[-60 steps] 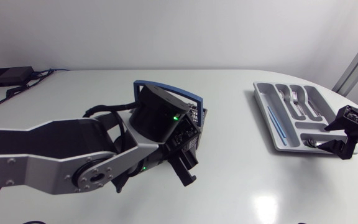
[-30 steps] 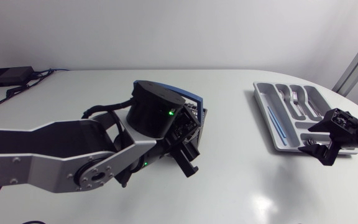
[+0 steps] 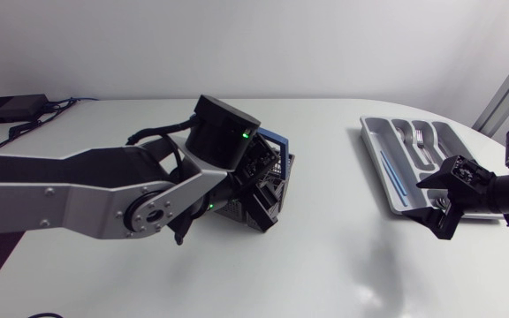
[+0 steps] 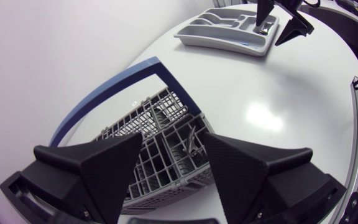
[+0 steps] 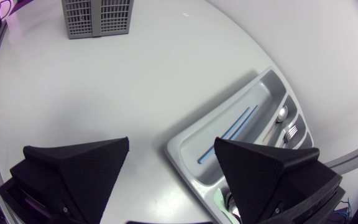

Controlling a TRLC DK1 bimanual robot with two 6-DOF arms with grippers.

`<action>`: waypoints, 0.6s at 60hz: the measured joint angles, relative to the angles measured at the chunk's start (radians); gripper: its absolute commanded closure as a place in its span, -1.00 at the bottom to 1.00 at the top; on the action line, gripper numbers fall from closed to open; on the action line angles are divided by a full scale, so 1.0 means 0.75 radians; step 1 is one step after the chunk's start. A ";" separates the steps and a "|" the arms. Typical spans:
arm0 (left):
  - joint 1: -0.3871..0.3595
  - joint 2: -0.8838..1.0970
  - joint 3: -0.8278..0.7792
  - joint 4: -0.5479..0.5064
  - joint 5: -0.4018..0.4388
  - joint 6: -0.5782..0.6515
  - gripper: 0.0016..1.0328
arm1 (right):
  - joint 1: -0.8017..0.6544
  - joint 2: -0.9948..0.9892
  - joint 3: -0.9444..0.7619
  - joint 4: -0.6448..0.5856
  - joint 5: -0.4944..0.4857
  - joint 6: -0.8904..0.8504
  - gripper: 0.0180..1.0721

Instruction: Unload the cutlery basket into the drawer organizer.

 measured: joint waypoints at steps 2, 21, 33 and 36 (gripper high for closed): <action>0.003 0.007 0.011 -0.023 0.017 0.004 -0.34 | 0.012 -0.006 -0.005 0.000 0.001 0.010 -0.88; 0.021 0.044 0.113 -0.152 0.101 0.005 -0.25 | 0.121 -0.033 -0.056 0.022 0.002 0.104 -0.88; 0.049 0.112 0.192 -0.235 0.101 0.009 -0.11 | 0.179 -0.058 -0.079 0.040 0.007 0.145 -0.88; 0.051 0.124 0.207 -0.262 0.101 0.009 -0.08 | 0.186 -0.060 -0.081 0.040 0.007 0.151 -0.88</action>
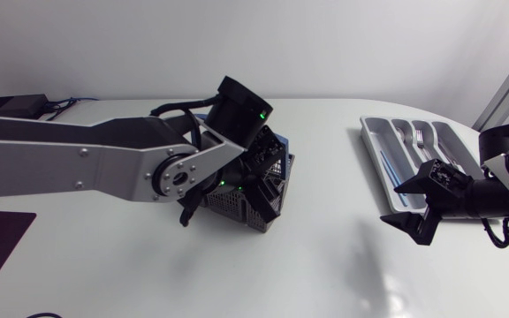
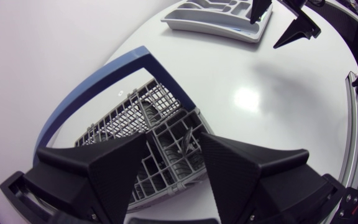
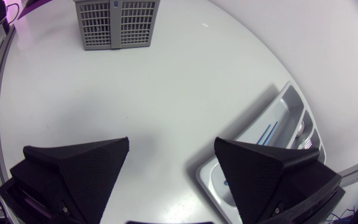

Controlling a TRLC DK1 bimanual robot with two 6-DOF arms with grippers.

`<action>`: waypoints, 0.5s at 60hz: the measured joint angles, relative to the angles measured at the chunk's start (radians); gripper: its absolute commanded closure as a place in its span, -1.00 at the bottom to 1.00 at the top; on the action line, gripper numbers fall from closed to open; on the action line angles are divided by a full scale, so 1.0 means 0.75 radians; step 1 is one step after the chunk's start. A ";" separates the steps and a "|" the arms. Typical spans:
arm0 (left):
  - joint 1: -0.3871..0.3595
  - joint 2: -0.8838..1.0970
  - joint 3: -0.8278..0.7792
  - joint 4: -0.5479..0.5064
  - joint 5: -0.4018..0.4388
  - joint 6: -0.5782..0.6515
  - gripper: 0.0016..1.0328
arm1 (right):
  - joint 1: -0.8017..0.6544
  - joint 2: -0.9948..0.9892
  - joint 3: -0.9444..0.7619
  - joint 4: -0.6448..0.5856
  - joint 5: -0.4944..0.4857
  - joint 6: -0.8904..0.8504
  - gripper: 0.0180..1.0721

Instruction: Unload the cutlery basket into the drawer organizer.

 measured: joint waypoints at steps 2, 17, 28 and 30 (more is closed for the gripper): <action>0.003 0.006 0.007 -0.011 -0.001 0.000 -0.04 | 0.005 -0.001 -0.001 0.001 0.001 0.006 -0.88; 0.021 0.035 0.053 -0.050 -0.001 0.000 0.18 | 0.057 -0.032 -0.016 0.009 0.019 0.045 -0.88; 0.020 0.062 0.059 -0.070 0.004 0.000 0.20 | 0.072 -0.049 -0.022 0.009 0.030 0.059 -0.88; 0.020 0.066 0.060 -0.070 0.005 0.000 0.24 | 0.075 -0.052 -0.022 0.009 0.030 0.060 -0.88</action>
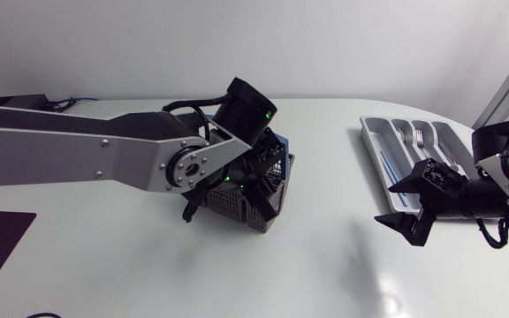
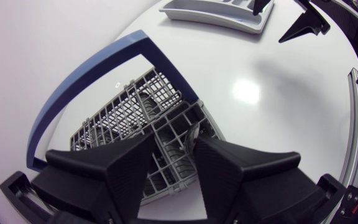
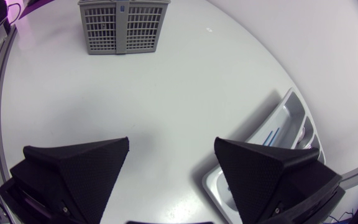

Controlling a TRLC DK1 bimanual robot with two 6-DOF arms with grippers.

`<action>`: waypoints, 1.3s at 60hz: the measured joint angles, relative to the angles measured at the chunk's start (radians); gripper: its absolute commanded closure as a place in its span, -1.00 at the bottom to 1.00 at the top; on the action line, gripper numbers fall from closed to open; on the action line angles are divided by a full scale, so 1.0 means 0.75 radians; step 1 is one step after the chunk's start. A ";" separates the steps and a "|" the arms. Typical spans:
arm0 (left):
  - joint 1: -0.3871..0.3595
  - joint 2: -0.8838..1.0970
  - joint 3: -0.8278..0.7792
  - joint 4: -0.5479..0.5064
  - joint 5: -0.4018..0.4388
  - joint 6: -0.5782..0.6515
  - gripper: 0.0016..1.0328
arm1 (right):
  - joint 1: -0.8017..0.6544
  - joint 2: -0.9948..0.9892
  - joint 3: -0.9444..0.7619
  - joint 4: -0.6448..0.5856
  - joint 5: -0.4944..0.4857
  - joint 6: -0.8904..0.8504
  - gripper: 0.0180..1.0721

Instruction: Unload the cutlery basket into the drawer organizer.

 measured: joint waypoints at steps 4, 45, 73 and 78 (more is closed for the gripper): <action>0.000 0.008 0.004 -0.003 0.001 0.000 0.29 | 0.009 -0.007 0.000 0.000 0.004 0.001 -0.88; 0.000 0.061 0.040 -0.010 0.035 0.015 0.89 | 0.056 -0.050 -0.032 0.000 0.005 0.035 -0.88; 0.000 0.055 0.040 -0.021 0.070 0.015 0.93 | 0.121 -0.063 -0.033 0.001 0.043 0.075 -0.88; 0.000 0.042 0.040 -0.037 0.087 0.015 0.93 | 0.133 -0.068 -0.033 0.001 0.050 0.086 -0.88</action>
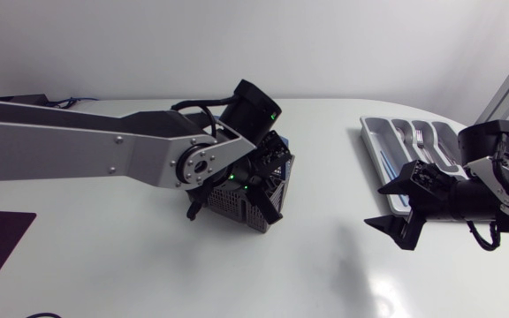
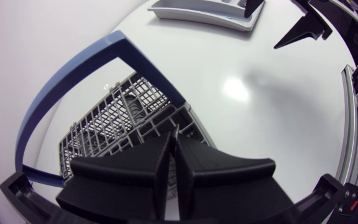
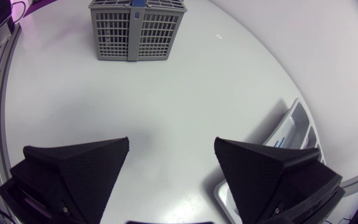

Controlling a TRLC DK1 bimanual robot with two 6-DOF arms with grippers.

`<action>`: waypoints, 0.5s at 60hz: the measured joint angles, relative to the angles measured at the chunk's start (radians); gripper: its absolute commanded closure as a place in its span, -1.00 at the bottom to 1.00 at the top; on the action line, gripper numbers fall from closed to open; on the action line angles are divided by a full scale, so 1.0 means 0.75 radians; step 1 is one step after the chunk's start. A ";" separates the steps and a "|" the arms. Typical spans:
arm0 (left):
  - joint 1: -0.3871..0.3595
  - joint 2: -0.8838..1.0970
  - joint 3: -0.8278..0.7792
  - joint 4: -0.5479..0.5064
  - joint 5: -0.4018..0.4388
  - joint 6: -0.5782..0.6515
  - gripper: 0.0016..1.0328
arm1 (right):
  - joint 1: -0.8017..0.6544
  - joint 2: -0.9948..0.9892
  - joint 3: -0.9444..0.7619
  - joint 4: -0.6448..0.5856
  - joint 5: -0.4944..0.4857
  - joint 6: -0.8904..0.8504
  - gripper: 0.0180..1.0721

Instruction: Unload the cutlery basket into the drawer organizer.

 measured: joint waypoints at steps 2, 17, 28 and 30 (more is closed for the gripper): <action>0.001 -0.010 0.000 -0.008 0.016 0.000 0.93 | 0.004 -0.003 0.000 0.000 0.001 0.008 -0.88; 0.003 -0.114 0.000 -0.041 0.025 -0.001 0.93 | 0.041 -0.033 0.000 -0.001 0.026 0.024 -0.88; 0.011 -0.203 0.011 -0.075 0.027 0.000 0.93 | 0.082 -0.056 0.000 -0.001 0.043 0.058 -0.88; 0.015 -0.218 0.014 -0.082 0.027 0.000 0.93 | 0.093 -0.062 0.000 -0.001 0.051 0.064 -0.88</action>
